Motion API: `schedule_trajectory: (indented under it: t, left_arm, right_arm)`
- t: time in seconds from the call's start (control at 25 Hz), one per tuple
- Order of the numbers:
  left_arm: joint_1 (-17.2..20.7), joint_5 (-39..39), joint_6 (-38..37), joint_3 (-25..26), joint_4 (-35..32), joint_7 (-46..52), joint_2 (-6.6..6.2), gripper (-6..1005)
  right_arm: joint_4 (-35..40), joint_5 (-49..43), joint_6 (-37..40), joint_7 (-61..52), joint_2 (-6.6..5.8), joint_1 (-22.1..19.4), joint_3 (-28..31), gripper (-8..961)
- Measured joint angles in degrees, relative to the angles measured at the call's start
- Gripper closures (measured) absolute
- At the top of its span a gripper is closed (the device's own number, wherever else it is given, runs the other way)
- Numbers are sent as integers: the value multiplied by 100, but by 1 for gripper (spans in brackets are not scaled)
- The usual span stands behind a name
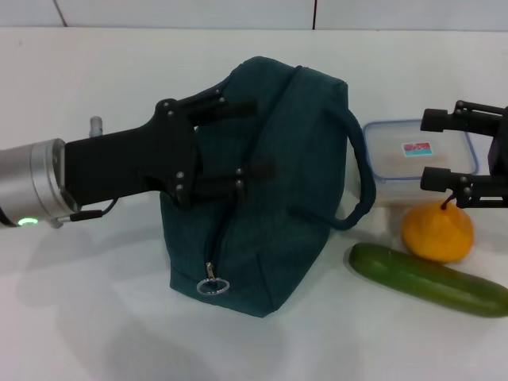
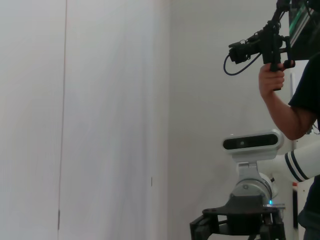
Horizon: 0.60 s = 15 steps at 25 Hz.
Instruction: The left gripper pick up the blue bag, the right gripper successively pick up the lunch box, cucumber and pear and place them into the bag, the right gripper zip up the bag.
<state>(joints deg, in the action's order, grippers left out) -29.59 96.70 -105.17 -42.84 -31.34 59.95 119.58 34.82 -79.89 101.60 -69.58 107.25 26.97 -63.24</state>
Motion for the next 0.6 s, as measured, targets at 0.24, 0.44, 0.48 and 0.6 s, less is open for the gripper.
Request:
schedule_trajectory:
  t: [0.24,0.44,0.48,0.6]
  left_arm:
    - [-16,18,5,-6,132,-261,0,213]
    - [-38,21,-4,-14,170,-318,-5,214]
    - [-38,22,-6,-14,164,-318,-5,215]
    - [-39,24,-8,-15,150,-328,-7,215]
  right_arm:
    - [-14,-1,-18,139,38,-43,12,170]
    - [-6,-1,-19,170,61,-61,14,170]
    - [-6,1,-19,169,61,-62,14,170]
    - [-7,2,-19,171,61,-65,14,170]
